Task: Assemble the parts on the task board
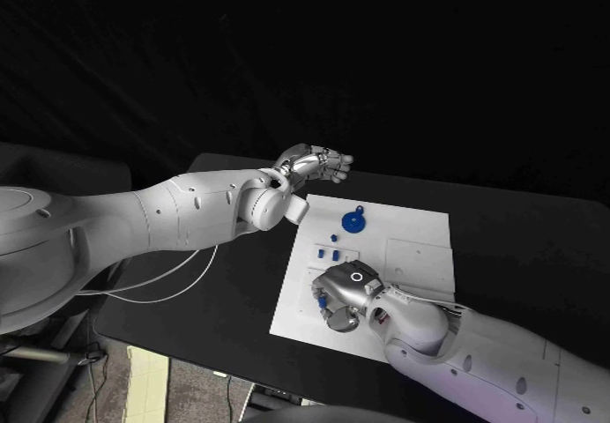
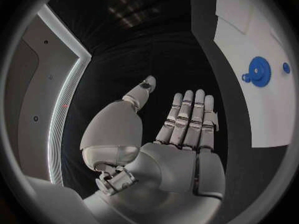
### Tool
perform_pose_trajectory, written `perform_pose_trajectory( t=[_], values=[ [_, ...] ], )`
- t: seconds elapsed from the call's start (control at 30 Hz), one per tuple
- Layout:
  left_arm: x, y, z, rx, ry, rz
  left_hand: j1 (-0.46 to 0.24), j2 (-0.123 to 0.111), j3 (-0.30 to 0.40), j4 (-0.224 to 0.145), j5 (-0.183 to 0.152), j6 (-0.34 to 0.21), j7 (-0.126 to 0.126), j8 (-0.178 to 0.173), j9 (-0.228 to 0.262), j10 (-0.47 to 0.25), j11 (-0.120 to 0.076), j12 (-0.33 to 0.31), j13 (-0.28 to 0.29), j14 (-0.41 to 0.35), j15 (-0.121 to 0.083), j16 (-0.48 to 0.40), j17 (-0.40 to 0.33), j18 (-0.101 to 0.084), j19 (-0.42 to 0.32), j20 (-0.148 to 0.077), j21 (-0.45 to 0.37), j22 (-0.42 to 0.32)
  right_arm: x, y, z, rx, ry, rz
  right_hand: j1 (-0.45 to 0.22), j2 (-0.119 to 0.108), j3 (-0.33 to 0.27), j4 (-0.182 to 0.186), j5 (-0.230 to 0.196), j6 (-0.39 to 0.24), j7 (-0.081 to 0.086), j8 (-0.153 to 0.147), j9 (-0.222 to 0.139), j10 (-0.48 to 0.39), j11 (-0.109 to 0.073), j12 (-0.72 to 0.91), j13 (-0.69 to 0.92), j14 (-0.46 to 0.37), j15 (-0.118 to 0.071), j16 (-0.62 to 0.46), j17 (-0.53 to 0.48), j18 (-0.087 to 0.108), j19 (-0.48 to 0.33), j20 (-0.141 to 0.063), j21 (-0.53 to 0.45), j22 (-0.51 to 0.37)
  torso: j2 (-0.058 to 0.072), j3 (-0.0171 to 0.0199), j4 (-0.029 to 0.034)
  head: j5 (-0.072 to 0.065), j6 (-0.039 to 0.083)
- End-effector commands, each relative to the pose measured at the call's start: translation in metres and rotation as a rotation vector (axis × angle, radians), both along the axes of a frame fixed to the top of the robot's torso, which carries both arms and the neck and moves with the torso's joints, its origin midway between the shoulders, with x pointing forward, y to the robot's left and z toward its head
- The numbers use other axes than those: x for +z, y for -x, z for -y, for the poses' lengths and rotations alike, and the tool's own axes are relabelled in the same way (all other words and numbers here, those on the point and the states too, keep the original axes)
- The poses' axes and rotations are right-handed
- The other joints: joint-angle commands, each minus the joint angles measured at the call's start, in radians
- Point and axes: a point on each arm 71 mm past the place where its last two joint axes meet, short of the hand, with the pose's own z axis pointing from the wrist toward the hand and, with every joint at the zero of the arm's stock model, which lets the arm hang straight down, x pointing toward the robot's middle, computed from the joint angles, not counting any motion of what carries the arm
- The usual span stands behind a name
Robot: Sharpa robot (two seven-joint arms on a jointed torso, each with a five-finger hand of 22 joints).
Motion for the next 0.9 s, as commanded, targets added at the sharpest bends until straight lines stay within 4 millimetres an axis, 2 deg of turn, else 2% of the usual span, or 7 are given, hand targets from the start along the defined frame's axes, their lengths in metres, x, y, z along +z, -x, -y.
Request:
perform_pose_trajectory(
  t=[0.03, 0.13, 0.2, 0.67, 0.8, 0.9],
  values=[
    [0.002, 0.000, 0.002, -0.012, 0.012, 0.008, 0.001, 0.003, -0.006, 0.001, -0.006, 0.003, 0.012, 0.005, -0.002, 0.001, 0.001, 0.002, -0.002, 0.003, 0.000, -0.004, 0.001, 0.016, 0.006, 0.002, -0.005, 0.001, 0.001, 0.000, 0.000, -0.002, -0.046, -0.014, -0.004, -0.020, -0.026, -0.007, -0.009, -0.055, 0.026, -0.029, -0.014, -0.058, 0.018, -0.028, -0.016, -0.003, 0.023, -0.002, 0.000, 0.100, -0.001, 0.002, -0.001, 0.013, -0.001, 0.0004, -0.0001, 0.000, 0.000],
    [0.002, 0.000, 0.002, -0.012, 0.012, 0.008, 0.001, 0.003, -0.006, 0.001, -0.006, 0.003, 0.012, 0.005, -0.002, 0.001, 0.001, 0.002, -0.002, 0.003, 0.000, -0.004, 0.001, 0.016, 0.006, 0.002, -0.005, 0.001, 0.002, 0.000, 0.001, -0.007, -0.058, -0.009, 0.002, -0.028, -0.040, -0.009, -0.007, -0.085, 0.040, -0.045, -0.022, -0.091, 0.033, -0.040, -0.030, -0.011, 0.037, -0.002, 0.000, 0.100, -0.007, 0.003, -0.009, 0.011, 0.000, 0.0006, 0.0002, 0.000, 0.000],
    [0.002, 0.000, 0.002, -0.012, 0.012, 0.008, 0.001, 0.003, -0.006, 0.001, -0.006, 0.003, 0.011, 0.005, -0.002, 0.001, 0.001, 0.002, -0.002, 0.003, 0.000, -0.004, 0.001, 0.016, 0.006, 0.002, -0.005, 0.001, 0.003, -0.001, 0.002, -0.010, -0.065, -0.005, 0.006, -0.030, -0.046, -0.009, -0.006, -0.093, 0.044, -0.047, -0.024, -0.101, 0.037, -0.040, -0.036, -0.015, 0.041, -0.001, 0.000, 0.100, -0.009, 0.004, -0.012, 0.010, 0.000, 0.0004, 0.0006, -0.001, 0.001],
    [0.002, 0.000, -0.001, -0.008, 0.011, 0.009, 0.001, 0.003, -0.006, 0.001, -0.006, 0.003, 0.011, 0.006, -0.002, 0.001, 0.001, 0.002, -0.002, 0.003, 0.000, -0.005, 0.001, 0.016, 0.006, 0.002, -0.006, 0.002, 0.009, 0.004, 0.015, -0.019, -0.126, -0.015, 0.010, -0.034, -0.052, -0.008, -0.005, -0.101, 0.047, -0.049, -0.026, -0.110, 0.040, -0.037, -0.045, -0.020, 0.044, 0.000, -0.001, 0.100, -0.013, 0.006, -0.017, 0.009, -0.001, 0.0003, 0.0001, -0.001, 0.002],
    [0.002, 0.000, -0.002, -0.004, 0.010, 0.009, 0.002, 0.003, -0.006, 0.001, -0.006, 0.003, 0.011, 0.006, -0.002, 0.001, 0.001, 0.002, -0.002, 0.003, 0.000, -0.005, 0.002, 0.016, 0.006, 0.002, -0.006, 0.002, 0.020, 0.004, 0.021, -0.028, -0.172, -0.040, 0.002, -0.035, -0.064, -0.006, 0.001, -0.099, 0.046, -0.046, -0.026, -0.109, 0.040, -0.032, -0.049, -0.020, 0.044, 0.002, -0.001, 0.100, -0.012, 0.007, -0.018, 0.010, -0.001, 0.0004, 0.0000, -0.005, 0.006],
    [0.002, 0.000, -0.003, -0.001, 0.009, 0.010, 0.002, 0.003, -0.006, 0.001, -0.006, 0.003, 0.011, 0.006, -0.002, 0.001, 0.001, 0.002, -0.002, 0.003, 0.000, -0.005, 0.002, 0.016, 0.006, 0.002, -0.006, 0.002, 0.032, 0.002, 0.030, -0.044, -0.220, -0.056, -0.012, -0.033, -0.082, -0.002, 0.021, -0.096, 0.044, -0.042, -0.026, -0.104, 0.038, -0.022, -0.054, -0.020, 0.042, 0.004, -0.002, 0.100, -0.010, 0.008, -0.019, 0.010, -0.001, 0.0009, -0.0008, -0.010, 0.012]
  ],
)
